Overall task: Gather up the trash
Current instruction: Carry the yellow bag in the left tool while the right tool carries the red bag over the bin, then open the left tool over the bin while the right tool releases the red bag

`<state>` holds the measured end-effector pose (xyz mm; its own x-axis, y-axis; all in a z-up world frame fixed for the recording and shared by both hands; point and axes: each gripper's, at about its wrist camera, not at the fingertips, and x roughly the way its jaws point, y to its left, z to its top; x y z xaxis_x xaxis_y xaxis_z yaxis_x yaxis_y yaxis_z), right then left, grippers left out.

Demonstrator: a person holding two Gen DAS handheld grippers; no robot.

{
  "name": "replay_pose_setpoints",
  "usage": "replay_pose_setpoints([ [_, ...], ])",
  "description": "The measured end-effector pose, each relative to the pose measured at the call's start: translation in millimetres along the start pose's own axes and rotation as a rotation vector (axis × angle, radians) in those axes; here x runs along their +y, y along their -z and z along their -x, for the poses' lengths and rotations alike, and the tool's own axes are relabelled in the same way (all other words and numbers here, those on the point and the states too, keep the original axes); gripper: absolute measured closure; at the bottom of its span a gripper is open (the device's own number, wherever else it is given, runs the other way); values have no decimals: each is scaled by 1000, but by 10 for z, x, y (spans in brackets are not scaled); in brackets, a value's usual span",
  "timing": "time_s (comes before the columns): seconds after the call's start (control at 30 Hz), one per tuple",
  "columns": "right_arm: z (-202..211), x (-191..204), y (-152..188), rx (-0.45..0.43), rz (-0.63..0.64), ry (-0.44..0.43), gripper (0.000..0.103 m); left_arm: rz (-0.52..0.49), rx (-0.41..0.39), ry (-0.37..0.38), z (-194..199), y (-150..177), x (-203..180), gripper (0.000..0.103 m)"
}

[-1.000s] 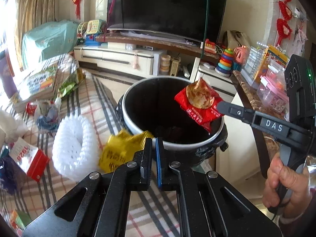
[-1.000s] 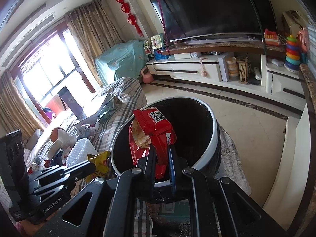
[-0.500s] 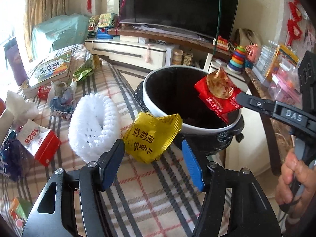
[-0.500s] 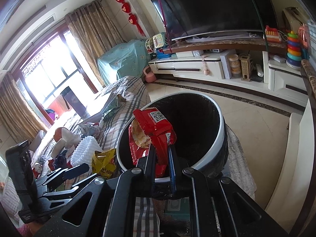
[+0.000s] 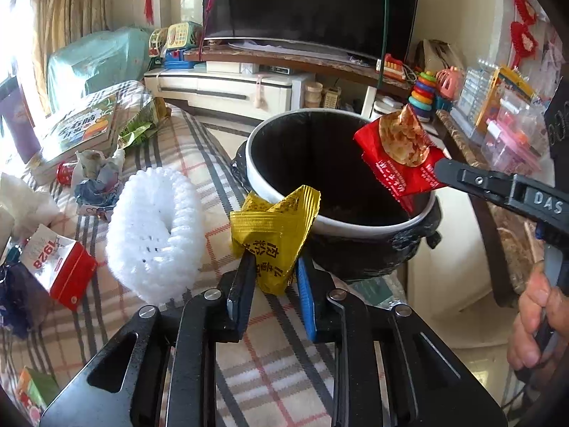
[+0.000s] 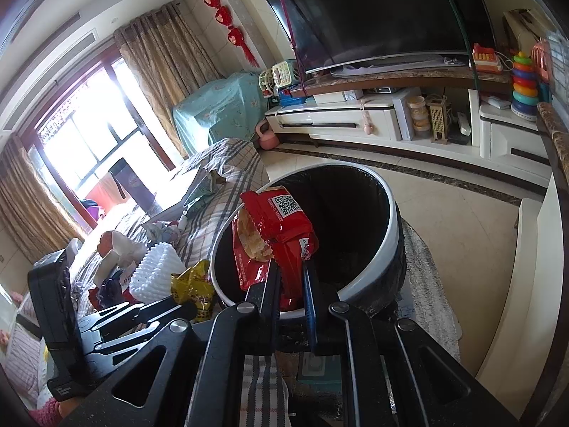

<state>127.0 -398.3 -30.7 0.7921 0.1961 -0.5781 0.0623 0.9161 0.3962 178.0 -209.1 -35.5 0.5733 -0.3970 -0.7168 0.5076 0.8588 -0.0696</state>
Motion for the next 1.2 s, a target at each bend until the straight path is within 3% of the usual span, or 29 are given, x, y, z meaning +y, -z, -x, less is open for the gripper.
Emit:
replay_pose_setpoints([
  [0.33, 35, -14, -34, -13, 9, 10, 92, 0, -48, 57, 187, -229, -117, 82],
  [0.8, -241, -109, -200, 40, 37, 57, 89, 3, -32, 97, -98, -562, -186, 82],
  [0.9, -302, -142, -217, 53, 32, 60, 87, -1, -25, 97, -167, -616, -212, 78],
  [1.0, -348, -183, -238, 65, 23, 63, 84, 0, -7, 79, -258, -648, -219, 59],
  [1.03, -348, -195, -245, 65, 21, 64, 81, 2, -3, 79, -273, -647, -213, 51],
  [1.1, -322, -207, -250, 56, 14, 63, 65, 5, 0, 82, -280, -628, -198, 45],
  [1.13, -301, -213, -247, 48, 12, 60, 51, 7, -1, 78, -274, -610, -188, 42],
  [1.2, -271, -203, -242, 36, 13, 64, 45, 13, -1, 71, -256, -583, -169, 39],
])
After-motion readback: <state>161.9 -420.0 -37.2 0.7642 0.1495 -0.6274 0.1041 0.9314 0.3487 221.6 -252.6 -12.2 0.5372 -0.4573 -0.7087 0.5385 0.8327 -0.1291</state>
